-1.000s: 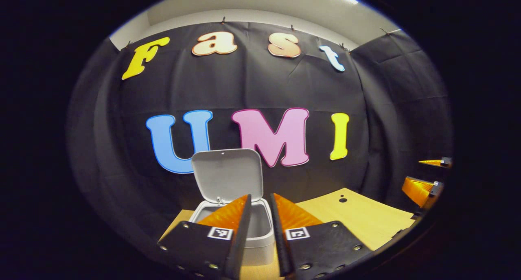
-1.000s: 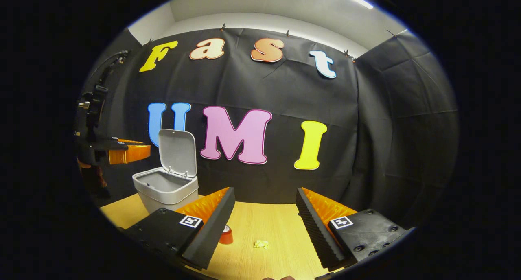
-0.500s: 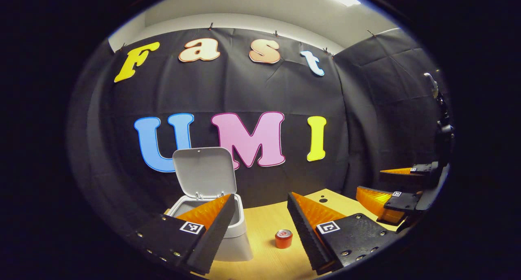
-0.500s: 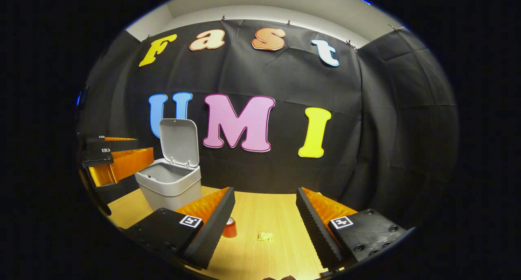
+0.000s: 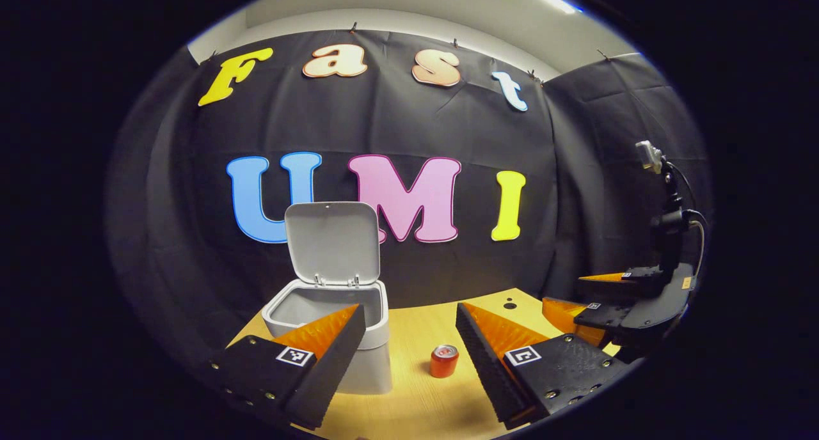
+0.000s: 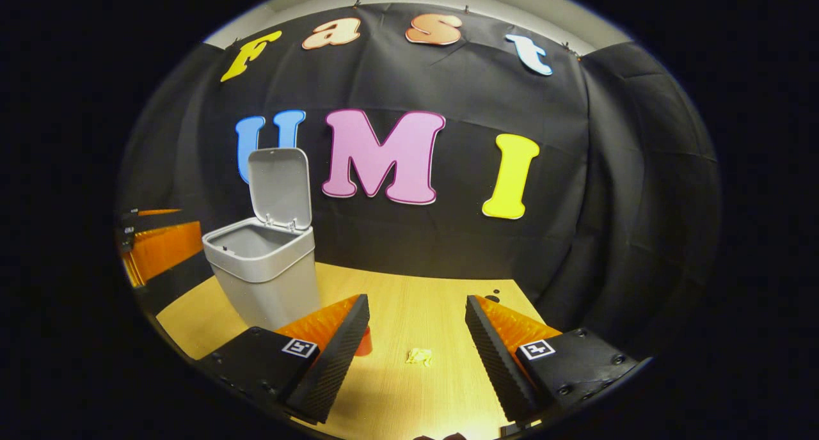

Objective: Press the lid of the desktop garbage bin to open it, pick up the crumpled paper on the desktop and throw it into the bin, then pick up the pop can on the desktop and drop it into the bin, and finally close the garbage bin lid.

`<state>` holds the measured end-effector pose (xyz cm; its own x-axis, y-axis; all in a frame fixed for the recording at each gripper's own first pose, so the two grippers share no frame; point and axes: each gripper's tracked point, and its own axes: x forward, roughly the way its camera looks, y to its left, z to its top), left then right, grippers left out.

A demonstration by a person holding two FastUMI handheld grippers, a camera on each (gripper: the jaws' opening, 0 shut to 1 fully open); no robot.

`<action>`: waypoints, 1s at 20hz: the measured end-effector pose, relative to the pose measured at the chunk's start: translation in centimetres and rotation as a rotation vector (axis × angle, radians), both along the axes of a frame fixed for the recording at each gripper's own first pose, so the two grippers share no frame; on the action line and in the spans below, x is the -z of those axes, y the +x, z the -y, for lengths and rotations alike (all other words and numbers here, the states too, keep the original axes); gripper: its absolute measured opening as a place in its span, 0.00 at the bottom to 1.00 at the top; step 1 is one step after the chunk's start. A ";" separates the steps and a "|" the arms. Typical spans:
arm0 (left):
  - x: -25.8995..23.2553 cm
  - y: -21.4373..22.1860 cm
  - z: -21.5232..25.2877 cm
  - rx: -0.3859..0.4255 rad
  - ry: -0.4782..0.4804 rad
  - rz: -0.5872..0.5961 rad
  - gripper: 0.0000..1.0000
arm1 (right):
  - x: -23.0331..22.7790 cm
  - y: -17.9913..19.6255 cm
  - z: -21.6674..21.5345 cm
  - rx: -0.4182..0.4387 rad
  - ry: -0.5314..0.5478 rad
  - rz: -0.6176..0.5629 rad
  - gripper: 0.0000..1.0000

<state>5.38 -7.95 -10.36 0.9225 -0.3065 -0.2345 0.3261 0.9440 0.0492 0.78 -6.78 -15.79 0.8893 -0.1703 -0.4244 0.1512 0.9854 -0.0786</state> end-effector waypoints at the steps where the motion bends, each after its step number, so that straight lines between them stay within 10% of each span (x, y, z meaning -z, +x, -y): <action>1: 0.2 0.0 -0.1 -0.004 0.003 -0.004 0.93 | 1.4 0.4 0.0 -0.027 0.000 -0.048 0.98; 20: 2.6 -1.1 -3.6 -0.125 0.014 -0.103 0.93 | 26.3 6.1 3.3 0.020 0.096 -0.628 0.99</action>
